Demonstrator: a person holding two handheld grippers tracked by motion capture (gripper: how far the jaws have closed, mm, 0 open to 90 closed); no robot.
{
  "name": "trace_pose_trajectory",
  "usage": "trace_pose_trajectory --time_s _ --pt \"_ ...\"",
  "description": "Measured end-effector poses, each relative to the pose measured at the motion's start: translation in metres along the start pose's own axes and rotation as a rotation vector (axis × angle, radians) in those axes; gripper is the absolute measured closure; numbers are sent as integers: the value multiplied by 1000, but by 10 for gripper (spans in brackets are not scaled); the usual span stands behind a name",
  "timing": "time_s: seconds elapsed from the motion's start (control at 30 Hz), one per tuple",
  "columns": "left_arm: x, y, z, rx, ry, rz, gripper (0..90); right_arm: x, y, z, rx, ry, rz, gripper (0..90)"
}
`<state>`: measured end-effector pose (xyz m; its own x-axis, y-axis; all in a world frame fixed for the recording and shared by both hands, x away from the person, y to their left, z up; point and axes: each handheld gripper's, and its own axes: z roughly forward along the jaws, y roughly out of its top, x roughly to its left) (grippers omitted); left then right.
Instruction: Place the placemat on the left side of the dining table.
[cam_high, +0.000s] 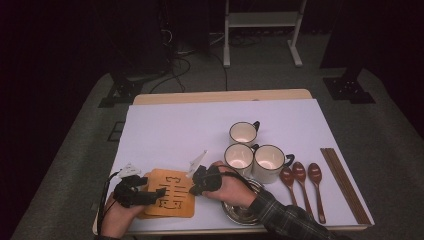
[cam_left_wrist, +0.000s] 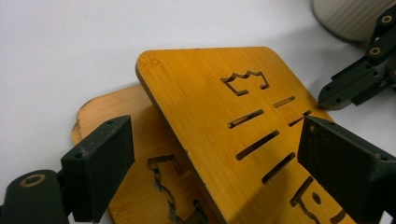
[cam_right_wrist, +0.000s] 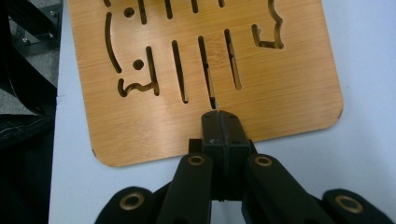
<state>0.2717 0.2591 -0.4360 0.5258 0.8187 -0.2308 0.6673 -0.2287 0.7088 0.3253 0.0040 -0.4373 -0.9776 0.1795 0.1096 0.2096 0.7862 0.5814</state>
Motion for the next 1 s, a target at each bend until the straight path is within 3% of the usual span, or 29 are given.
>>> trace_pose_trajectory --time_s 0.3,0.37,0.73,1.0 --pt "-3 0 3 16 -35 -3 151 0 0 0 0 -1 -1 898" --pt "-4 0 3 18 -39 3 215 0 0 0 0 0 -1 898" --pt "-6 1 6 47 -55 -19 252 0 0 0 1 -1 -1 898" --pt "-7 5 1 18 -45 -7 356 0 0 0 1 -1 -2 898"
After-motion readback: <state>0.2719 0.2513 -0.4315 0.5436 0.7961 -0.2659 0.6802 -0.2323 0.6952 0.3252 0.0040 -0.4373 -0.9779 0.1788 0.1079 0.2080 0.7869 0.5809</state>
